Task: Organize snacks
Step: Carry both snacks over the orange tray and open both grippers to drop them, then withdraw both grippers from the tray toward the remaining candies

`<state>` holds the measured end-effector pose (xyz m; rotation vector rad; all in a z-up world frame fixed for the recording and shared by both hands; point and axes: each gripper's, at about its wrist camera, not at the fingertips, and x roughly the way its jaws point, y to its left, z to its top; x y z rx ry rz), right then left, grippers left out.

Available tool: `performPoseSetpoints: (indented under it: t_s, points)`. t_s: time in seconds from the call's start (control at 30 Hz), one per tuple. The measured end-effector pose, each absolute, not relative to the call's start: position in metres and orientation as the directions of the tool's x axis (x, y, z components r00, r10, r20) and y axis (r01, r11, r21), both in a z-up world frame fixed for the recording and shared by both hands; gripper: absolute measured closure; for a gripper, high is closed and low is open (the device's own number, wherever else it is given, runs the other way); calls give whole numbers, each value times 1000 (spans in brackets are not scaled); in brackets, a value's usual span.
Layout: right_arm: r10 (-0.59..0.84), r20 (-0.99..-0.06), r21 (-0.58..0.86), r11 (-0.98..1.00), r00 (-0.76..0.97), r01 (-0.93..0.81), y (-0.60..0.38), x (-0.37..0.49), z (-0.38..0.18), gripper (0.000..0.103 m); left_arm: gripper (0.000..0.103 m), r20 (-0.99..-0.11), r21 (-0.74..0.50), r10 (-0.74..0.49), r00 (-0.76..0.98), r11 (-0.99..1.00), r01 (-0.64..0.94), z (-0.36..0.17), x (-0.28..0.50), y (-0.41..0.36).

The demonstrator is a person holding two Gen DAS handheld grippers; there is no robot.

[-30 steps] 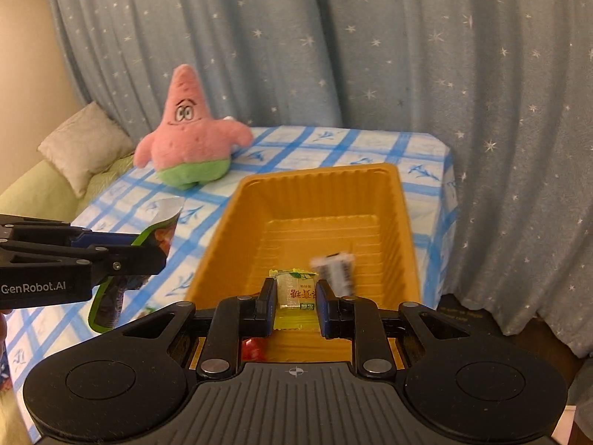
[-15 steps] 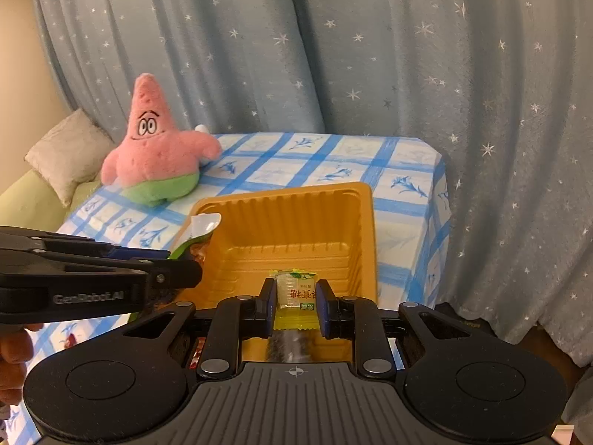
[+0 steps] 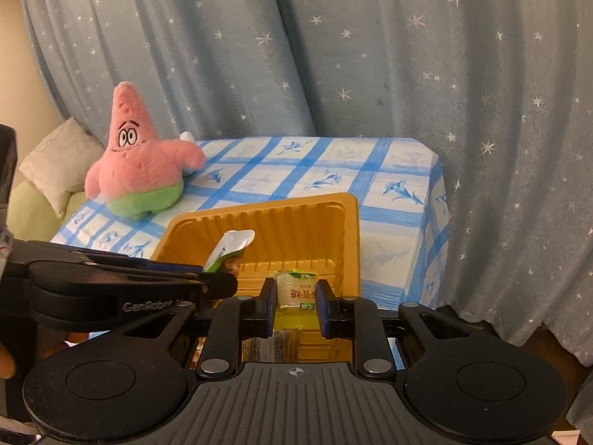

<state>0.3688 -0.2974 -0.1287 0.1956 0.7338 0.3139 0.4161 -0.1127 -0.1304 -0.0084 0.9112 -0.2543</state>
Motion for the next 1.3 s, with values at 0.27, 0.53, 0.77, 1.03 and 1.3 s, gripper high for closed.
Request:
performPoseSetpoints:
  t_s: [0.27,0.53,0.77,1.03,1.3]
  points:
    - [353,-625,286,933,697,-217,-298,370,-130,80,77,-796,-113,-212,567,972,205,-139,422,-101]
    - [353,-634,276,934,688,-225,-293,377,-134,80,77,-796,-122,-214,567,973,196,-137,418,-80]
    - [326,-628,260,944,707,-204,-287,386,-133,80,70,-791,-136,-225,569,971,196,-135,413,-74]
    - [318,-585,280,943,746,-183,-290,381,-123,54,62,-792,-147,-239,561,968,204,-132,394,-67]
    - [330,-622,288,940,710,-184,-294,345,-119,48,56,-783,-147,-248,570,965,217,-120,361,-57]
